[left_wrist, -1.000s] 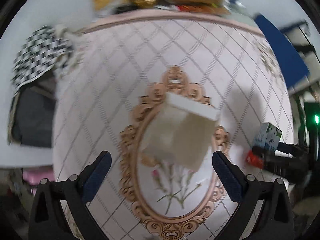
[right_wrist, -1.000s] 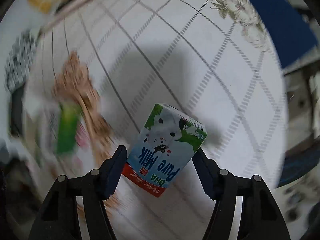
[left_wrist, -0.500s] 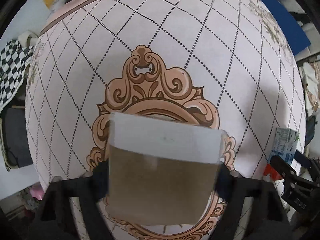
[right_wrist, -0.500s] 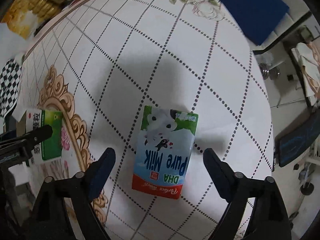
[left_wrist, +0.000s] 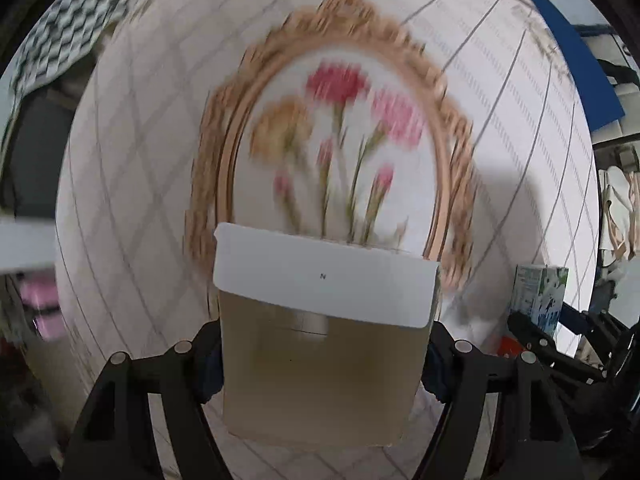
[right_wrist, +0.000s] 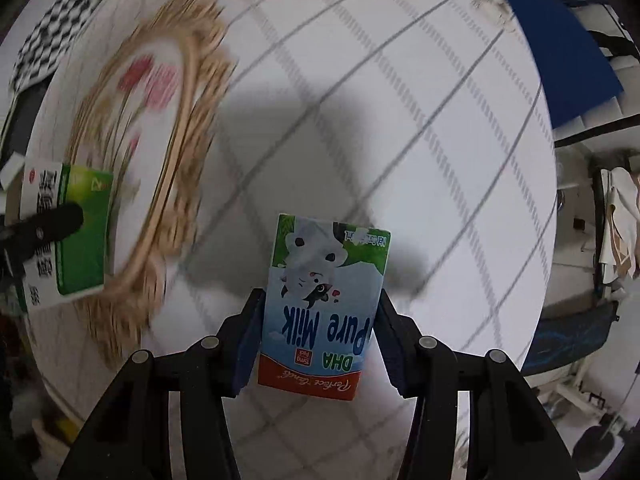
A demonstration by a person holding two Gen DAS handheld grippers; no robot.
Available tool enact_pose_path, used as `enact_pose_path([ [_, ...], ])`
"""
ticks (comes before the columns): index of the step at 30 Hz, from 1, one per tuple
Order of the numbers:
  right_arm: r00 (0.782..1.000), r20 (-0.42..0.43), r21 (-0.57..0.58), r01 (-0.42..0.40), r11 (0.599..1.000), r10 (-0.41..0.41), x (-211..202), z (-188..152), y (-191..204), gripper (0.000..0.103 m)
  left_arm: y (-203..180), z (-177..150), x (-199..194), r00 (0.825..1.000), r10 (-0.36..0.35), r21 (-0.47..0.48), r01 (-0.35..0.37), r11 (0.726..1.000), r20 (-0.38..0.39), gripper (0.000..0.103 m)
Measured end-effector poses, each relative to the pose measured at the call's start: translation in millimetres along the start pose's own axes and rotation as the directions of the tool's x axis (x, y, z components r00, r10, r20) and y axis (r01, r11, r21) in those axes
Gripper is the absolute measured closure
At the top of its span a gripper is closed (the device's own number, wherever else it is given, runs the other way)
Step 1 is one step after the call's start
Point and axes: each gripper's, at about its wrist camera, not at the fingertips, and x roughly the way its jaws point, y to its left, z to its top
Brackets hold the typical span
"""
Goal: Collect trash
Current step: 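Grasp the green-white granule box with the left gripper while the right grasps the DHA Pure Milk carton, then carry the granule box and milk carton over the trash bin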
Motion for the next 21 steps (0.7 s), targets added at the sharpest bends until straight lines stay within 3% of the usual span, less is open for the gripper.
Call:
enact_pose_path([
  [4, 1.000, 0.002, 0.023, 0.027, 0.999, -0.027, 8.1, -16.9, 9.3, 0.047, 11.1, -25.0, 8.7, 1.000, -0.002, -0.058, 0.003, 0.998, 0.009, 0.030],
  [7, 0.999, -0.009, 0.077, 0.031, 0.997, -0.031, 21.2, -5.8, 10.0, 0.047, 8.2, -27.5, 6.0, 1.000, 0.010, -0.048, -0.008, 0.999, 0.027, 0.030],
  [12, 0.998, 0.041, 0.113, 0.052, 0.992, -0.057, 28.5, -17.0, 5.7, 0.051, -7.1, -35.5, -1.6, 0.997, 0.024, -0.038, -0.022, 0.999, 0.068, 0.030],
  [21, 0.986, 0.159, 0.109, 0.041, 0.993, -0.058, 8.0, -67.2, 15.7, 0.052, -6.1, -85.6, -59.7, 0.986, 0.004, 0.015, -0.006, 1.000, 0.167, 0.030],
])
